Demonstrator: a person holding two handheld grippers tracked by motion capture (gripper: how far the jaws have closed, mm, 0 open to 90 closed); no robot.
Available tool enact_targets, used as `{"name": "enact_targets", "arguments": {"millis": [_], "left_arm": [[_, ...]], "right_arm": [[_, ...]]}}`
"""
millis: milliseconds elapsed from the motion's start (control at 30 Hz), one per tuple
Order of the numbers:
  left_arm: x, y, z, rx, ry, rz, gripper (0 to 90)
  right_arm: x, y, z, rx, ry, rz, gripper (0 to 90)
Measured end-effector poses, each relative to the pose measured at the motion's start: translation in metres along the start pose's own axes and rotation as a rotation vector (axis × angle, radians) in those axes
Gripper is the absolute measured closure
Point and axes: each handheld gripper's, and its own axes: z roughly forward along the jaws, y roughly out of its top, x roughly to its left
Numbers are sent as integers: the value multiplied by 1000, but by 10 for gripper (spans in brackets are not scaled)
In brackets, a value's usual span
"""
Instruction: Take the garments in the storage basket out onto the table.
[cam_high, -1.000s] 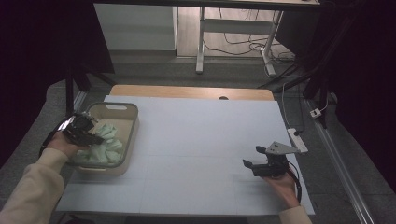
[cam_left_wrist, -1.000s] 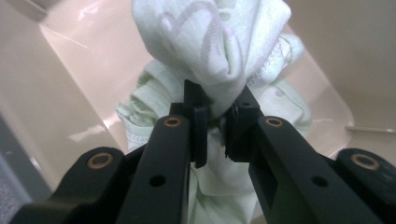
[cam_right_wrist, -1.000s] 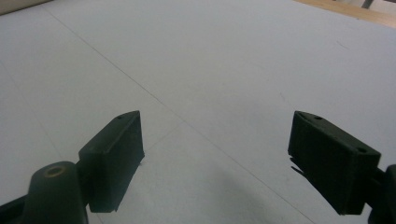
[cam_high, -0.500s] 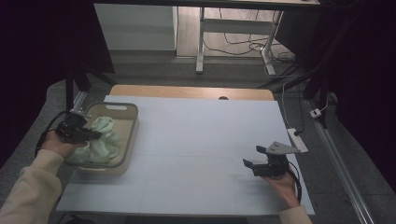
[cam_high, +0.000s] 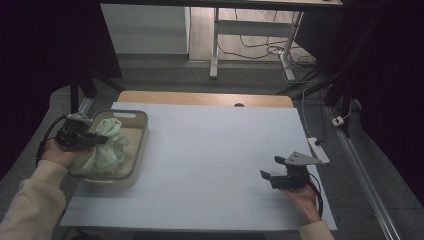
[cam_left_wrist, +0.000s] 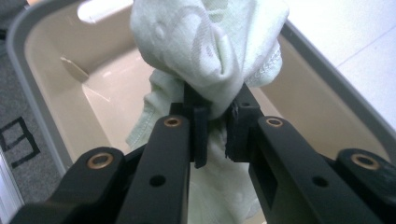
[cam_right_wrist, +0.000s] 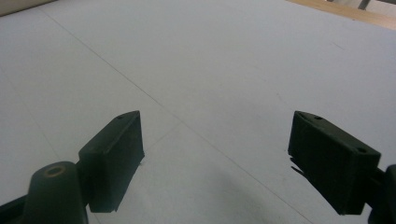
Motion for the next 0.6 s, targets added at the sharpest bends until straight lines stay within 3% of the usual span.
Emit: {"name": "enact_targets", "arguments": {"millis": [267,600], "left_arm": [[-2,2,-8,-69,-1,-13,806],[-4,5,-15,-119,-1,-12,805]], "right_arm": [[0,0,0,1,-8,1,180],[0,0,0,-6,-5,3,181]]}}
